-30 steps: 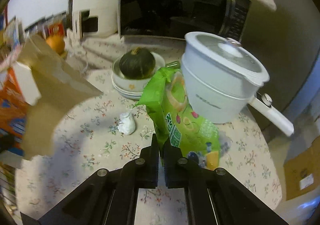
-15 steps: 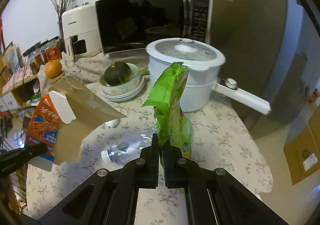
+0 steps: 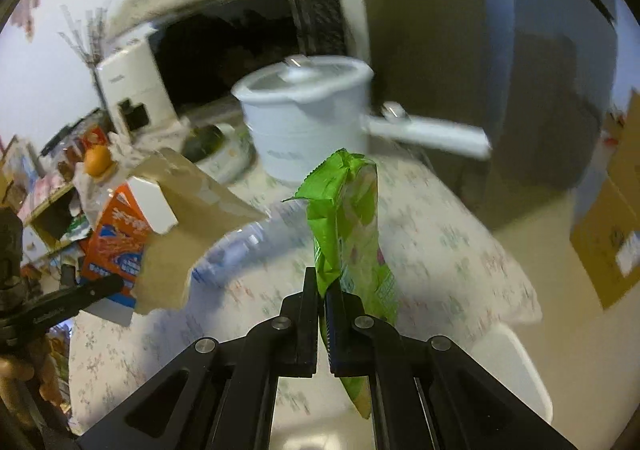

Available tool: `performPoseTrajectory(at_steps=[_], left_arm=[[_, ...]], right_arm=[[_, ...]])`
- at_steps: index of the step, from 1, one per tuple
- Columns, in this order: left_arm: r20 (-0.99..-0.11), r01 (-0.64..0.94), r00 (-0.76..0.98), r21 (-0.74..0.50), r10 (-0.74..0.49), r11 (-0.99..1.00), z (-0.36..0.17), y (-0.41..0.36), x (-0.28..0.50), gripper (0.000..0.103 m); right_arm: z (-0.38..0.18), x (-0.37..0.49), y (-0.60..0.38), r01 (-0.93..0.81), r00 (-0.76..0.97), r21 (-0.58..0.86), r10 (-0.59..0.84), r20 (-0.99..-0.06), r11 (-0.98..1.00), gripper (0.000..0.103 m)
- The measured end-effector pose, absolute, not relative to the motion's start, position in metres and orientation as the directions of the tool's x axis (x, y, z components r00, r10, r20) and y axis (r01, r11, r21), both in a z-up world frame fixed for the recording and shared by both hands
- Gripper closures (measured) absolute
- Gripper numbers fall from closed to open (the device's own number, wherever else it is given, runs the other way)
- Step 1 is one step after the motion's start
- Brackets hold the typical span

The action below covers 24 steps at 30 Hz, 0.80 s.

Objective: Collect trash
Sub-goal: 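Carry the orange carton and green bag to the white bin and release both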

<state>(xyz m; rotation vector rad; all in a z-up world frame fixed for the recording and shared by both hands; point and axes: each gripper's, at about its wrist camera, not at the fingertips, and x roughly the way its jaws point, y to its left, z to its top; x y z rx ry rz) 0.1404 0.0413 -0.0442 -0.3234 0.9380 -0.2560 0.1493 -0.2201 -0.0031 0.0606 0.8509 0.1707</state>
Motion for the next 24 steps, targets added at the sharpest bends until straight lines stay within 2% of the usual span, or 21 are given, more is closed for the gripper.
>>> performPoseTrajectory(at_steps=[16,24], left_arm=[[-0.764,0.250,0.504,-0.315,-0.401,0.915,-0.050,-0.046,0.131,0.099],[-0.781,0.355,0.424,-0.323,-0.459,0.877,-0.061,-0.108,0.124,0.099]], right_arm=[[-0.004,0.085,-0.332,0.000,0.646,0.166,0.126,-0.753,0.986,0.099],[-0.030,0.063,-0.382,0.072,0.591,0.202,0.121,-0.797,0.977,0.099]])
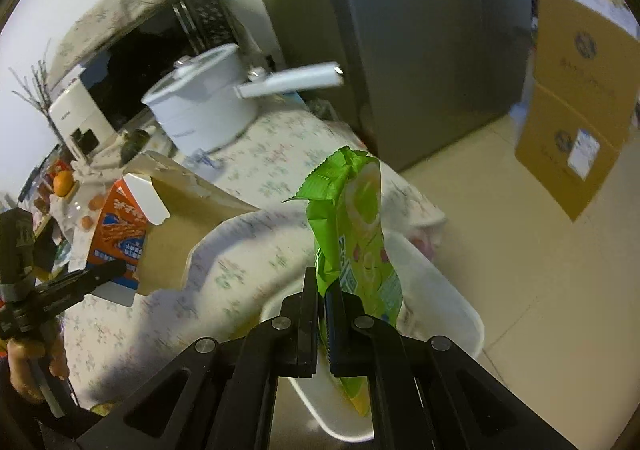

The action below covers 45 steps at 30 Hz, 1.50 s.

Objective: Collect trash
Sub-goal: 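Carry the orange carton and green bag to the white bin and release both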

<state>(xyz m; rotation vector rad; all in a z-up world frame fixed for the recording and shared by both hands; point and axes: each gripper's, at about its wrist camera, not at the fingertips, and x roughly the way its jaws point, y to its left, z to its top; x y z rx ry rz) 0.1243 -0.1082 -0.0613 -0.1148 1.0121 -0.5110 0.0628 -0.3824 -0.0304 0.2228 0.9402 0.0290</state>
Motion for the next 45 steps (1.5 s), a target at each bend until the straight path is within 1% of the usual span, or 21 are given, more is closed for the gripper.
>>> performPoseTrajectory(at_steps=[6,12,14,15,16,17,18,19,20,29,31,32,33,34,36,38,41,43,45], left_arm=[[-0.801,0.401,0.378,-0.311,-0.465,0.862,-0.072,-0.143,0.120,0.098],[-0.814,0.411,0.334,-0.328,-0.475,0.851,-0.082,-0.167,0.117,0.098],[-0.820,0.418,0.325,-0.323,-0.472,0.849,-0.084,-0.174,0.117,0.098],[-0.822,0.421,0.320,-0.322,-0.471,0.848,-0.086,-0.178,0.117,0.098],[-0.823,0.421,0.315,-0.324,-0.472,0.847,-0.086,-0.181,0.117,0.098],[-0.825,0.421,0.312,-0.324,-0.471,0.847,-0.087,-0.183,0.116,0.098],[-0.829,0.420,0.307,-0.323,-0.467,0.848,-0.088,-0.186,0.117,0.098],[-0.831,0.419,0.302,-0.323,-0.466,0.849,-0.089,-0.187,0.116,0.098],[-0.834,0.416,0.292,-0.330,-0.468,0.848,-0.092,-0.190,0.117,0.099],[-0.862,0.439,0.226,-0.327,-0.455,0.837,-0.110,-0.217,0.109,0.098],[-0.864,0.448,0.217,-0.325,-0.454,0.833,-0.112,-0.220,0.108,0.093],[-0.865,0.450,0.222,-0.319,-0.451,0.834,-0.112,-0.221,0.108,0.085],[-0.865,0.450,0.226,-0.316,-0.449,0.835,-0.111,-0.221,0.107,0.074],[-0.865,0.450,0.232,-0.310,-0.445,0.838,-0.110,-0.220,0.107,0.069],[-0.862,0.446,0.246,-0.305,-0.443,0.842,-0.108,-0.217,0.109,0.048],[-0.858,0.439,0.250,-0.313,-0.449,0.842,-0.104,-0.213,0.112,0.037],[-0.855,0.437,0.263,-0.308,-0.448,0.845,-0.098,-0.207,0.116,0.028],[-0.857,0.441,0.277,-0.289,-0.435,0.850,-0.095,-0.203,0.118,0.025],[-0.862,0.443,0.290,-0.265,-0.416,0.856,-0.093,-0.199,0.118,0.018]], right_arm=[[-0.050,0.057,-0.400,0.096,0.545,0.204,0.120,-0.830,0.974,0.099],[-0.068,0.056,-0.421,0.150,0.510,0.245,0.137,-0.849,0.958,0.097],[-0.071,0.054,-0.426,0.168,0.503,0.253,0.138,-0.853,0.953,0.088],[-0.071,0.054,-0.428,0.171,0.505,0.256,0.138,-0.852,0.952,0.086],[-0.070,0.052,-0.430,0.174,0.510,0.258,0.137,-0.849,0.950,0.081],[-0.068,0.050,-0.433,0.180,0.517,0.260,0.133,-0.845,0.949,0.073],[-0.067,0.047,-0.436,0.187,0.525,0.259,0.127,-0.842,0.948,0.069],[-0.066,0.045,-0.438,0.191,0.530,0.258,0.121,-0.839,0.947,0.061],[-0.064,0.043,-0.442,0.198,0.537,0.257,0.114,-0.836,0.946,0.057],[-0.062,0.035,-0.459,0.242,0.542,0.264,0.096,-0.835,0.934,0.055],[-0.062,0.034,-0.461,0.245,0.540,0.262,0.092,-0.836,0.933,0.055],[-0.062,0.033,-0.462,0.246,0.540,0.260,0.090,-0.837,0.934,0.055],[-0.062,0.033,-0.462,0.246,0.540,0.259,0.089,-0.837,0.934,0.055],[-0.062,0.032,-0.462,0.246,0.540,0.258,0.089,-0.837,0.934,0.055],[-0.062,0.032,-0.462,0.247,0.541,0.259,0.089,-0.836,0.934,0.054],[-0.062,0.032,-0.463,0.250,0.543,0.259,0.087,-0.835,0.933,0.049],[-0.061,0.032,-0.463,0.247,0.545,0.260,0.088,-0.834,0.933,0.046],[-0.060,0.032,-0.463,0.246,0.545,0.257,0.086,-0.834,0.934,0.045],[-0.059,0.033,-0.461,0.244,0.545,0.253,0.083,-0.834,0.936,0.043]])
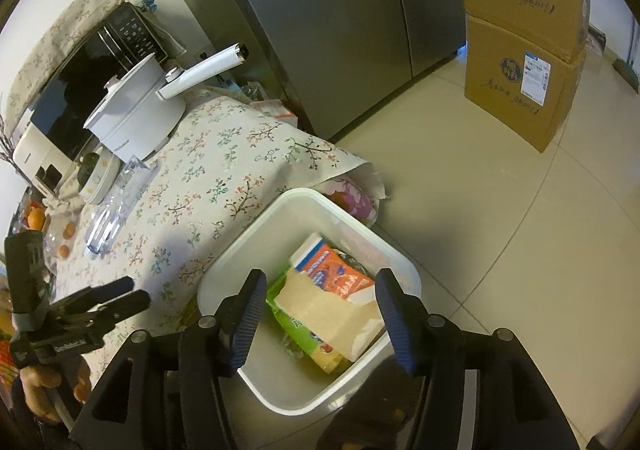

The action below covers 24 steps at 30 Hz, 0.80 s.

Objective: Collect trash
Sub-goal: 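Carry the orange carton and green bag to the white bin and release both, then move the left gripper to the clear plastic bottle and grasp it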

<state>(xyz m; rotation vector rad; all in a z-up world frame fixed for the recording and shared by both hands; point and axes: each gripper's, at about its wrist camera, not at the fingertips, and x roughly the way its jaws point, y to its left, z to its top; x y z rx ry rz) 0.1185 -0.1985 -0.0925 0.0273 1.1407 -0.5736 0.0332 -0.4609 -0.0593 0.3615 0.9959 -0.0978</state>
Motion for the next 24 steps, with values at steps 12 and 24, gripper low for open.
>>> performPoseTrajectory(at_steps=[12,24], left_arm=[[-0.865,0.385,0.378,-0.179,-0.331,0.906,-0.087,-0.141,0.130,0.004],[-0.866,0.315,0.475,0.000,-0.158,0.949,-0.075,-0.069,0.179,0.001]], right_arm=[[-0.054,0.049,-0.440,0.227,0.543,0.236,0.079,-0.836,0.945,0.032],[-0.044,0.098,-0.397,0.212,0.547,0.206,0.059,-0.835,0.955,0.016]])
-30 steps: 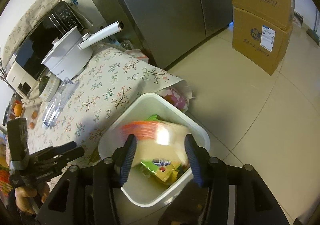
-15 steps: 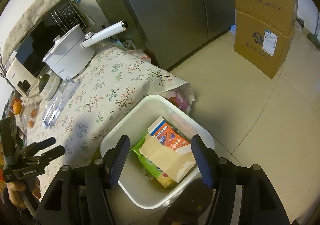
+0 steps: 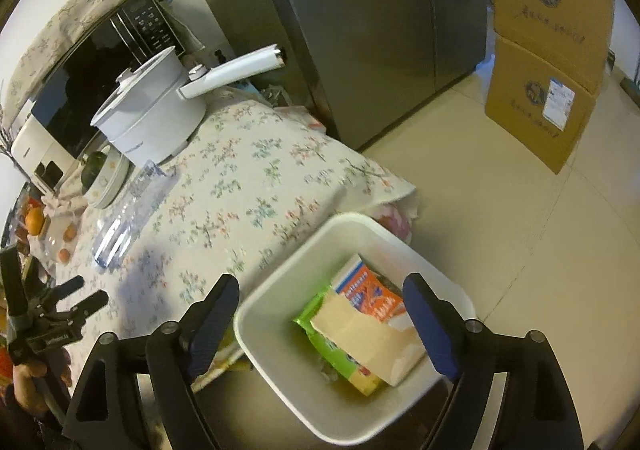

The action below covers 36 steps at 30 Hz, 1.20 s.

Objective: Collect trash
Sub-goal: 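Move the left gripper to the clear plastic bottle and grasp it, then lift the bottle with the left gripper while the right grasps the white tissue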

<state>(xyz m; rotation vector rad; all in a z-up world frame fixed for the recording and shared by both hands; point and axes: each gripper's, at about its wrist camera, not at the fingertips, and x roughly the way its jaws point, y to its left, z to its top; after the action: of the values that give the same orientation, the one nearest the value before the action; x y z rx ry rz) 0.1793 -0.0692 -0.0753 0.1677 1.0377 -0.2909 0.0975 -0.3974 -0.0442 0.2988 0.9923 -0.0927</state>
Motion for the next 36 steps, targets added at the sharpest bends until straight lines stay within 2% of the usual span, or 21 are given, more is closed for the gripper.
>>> performPoseTrajectory(at_steps=[8,16,19,21,25,26,28,36], left_arm=[[-0.888,0.338,0.450,0.073,-0.093,0.938,-0.089,-0.050,0.246,0.001],[-0.912,0.364,0.395,0.044,-0.111,0.930,-0.109,-0.057,0.298,0.001],[-0.929,0.357,0.353,0.026,-0.109,0.934,-0.121,-0.060,0.314,0.009],[-0.944,0.350,0.314,0.012,-0.105,0.937,-0.130,-0.060,0.320,0.019],[-0.956,0.352,0.289,0.051,-0.057,0.935,-0.140,-0.061,0.318,0.023],[-0.958,0.357,0.284,0.059,-0.048,0.932,-0.142,-0.060,0.315,0.029],[-0.959,0.357,0.278,0.052,-0.053,0.933,-0.141,-0.056,0.306,0.030],[-0.903,0.226,0.369,-0.142,-0.220,0.964,-0.105,-0.002,0.243,0.034]], right_arm=[[-0.055,0.153,-0.340,0.111,0.492,0.141,0.069,-0.868,0.984,0.015],[-0.061,0.175,-0.309,0.026,0.469,0.073,0.053,-0.882,0.997,0.015],[-0.065,0.181,-0.305,0.015,0.457,0.063,0.049,-0.888,0.998,0.015],[-0.066,0.183,-0.303,0.011,0.455,0.063,0.051,-0.889,0.998,0.015],[-0.065,0.187,-0.296,0.004,0.457,0.054,0.046,-0.888,0.999,0.015],[-0.065,0.188,-0.294,0.001,0.457,0.052,0.046,-0.888,0.999,0.015],[-0.066,0.189,-0.290,-0.001,0.454,0.049,0.044,-0.890,0.999,0.015],[-0.071,0.193,-0.258,-0.034,0.441,0.037,0.049,-0.896,0.999,0.015]])
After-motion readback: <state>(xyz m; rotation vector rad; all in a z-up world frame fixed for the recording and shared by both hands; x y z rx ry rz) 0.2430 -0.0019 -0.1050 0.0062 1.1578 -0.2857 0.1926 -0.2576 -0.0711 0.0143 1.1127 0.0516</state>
